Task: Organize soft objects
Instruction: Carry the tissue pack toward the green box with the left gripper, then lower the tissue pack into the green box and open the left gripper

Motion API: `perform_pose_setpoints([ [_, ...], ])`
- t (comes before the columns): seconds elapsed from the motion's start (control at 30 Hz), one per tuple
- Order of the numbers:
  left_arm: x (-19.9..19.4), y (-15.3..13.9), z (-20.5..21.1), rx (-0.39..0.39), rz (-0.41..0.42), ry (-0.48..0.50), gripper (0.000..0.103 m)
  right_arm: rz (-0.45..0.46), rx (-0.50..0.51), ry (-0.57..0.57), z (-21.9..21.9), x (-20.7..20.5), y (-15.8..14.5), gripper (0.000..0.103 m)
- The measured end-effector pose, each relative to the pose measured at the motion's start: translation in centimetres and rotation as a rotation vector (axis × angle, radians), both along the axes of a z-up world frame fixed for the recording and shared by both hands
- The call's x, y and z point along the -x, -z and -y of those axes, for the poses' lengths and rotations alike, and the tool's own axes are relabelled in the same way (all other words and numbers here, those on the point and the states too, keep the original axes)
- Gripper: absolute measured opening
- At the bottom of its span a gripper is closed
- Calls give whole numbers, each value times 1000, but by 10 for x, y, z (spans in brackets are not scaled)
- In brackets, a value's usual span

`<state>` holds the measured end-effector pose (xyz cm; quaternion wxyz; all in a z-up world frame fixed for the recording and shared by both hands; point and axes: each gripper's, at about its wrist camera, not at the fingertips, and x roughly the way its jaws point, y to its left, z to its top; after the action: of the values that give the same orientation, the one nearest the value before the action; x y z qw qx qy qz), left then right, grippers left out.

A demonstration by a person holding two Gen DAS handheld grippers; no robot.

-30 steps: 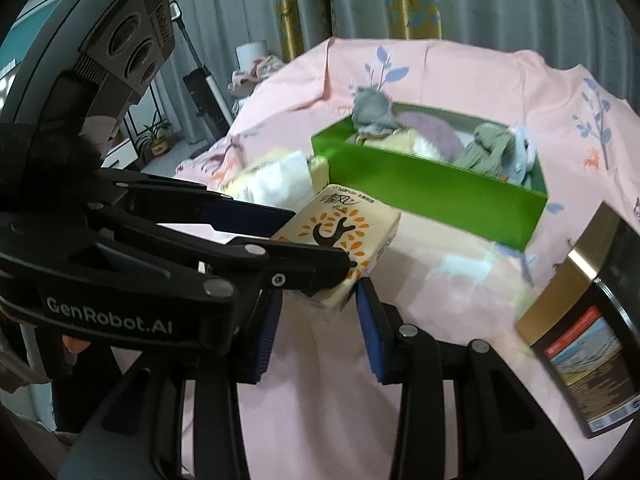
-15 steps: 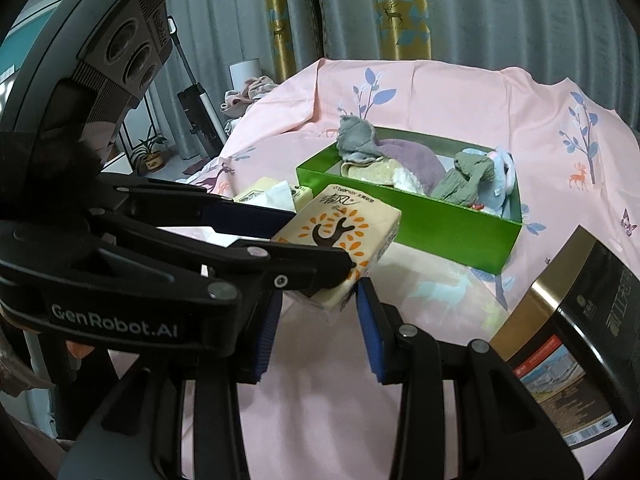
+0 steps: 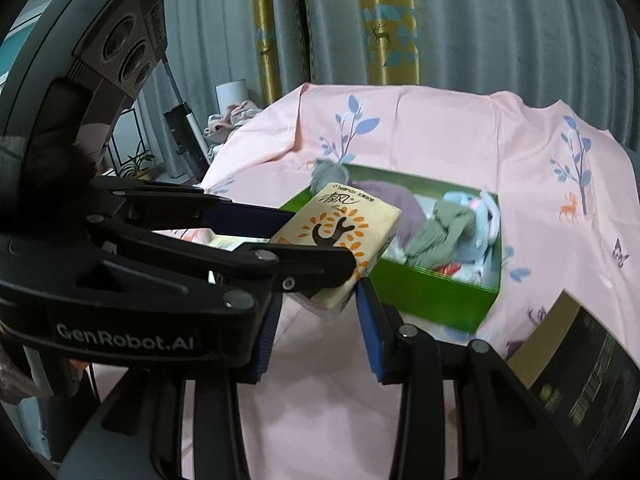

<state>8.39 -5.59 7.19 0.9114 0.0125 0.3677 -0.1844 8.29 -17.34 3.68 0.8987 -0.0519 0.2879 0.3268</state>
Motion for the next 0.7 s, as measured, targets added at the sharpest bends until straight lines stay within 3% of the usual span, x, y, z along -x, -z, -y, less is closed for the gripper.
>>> perform_pose_setpoints([
  [0.4, -60, -26, -1, -35, 64, -23, 49, 18, -28, 38, -5, -48, -24, 38],
  [0.7, -103, -15, -7, -51, 50, -52, 49, -21, -36, 66, -17, -72, -17, 38],
])
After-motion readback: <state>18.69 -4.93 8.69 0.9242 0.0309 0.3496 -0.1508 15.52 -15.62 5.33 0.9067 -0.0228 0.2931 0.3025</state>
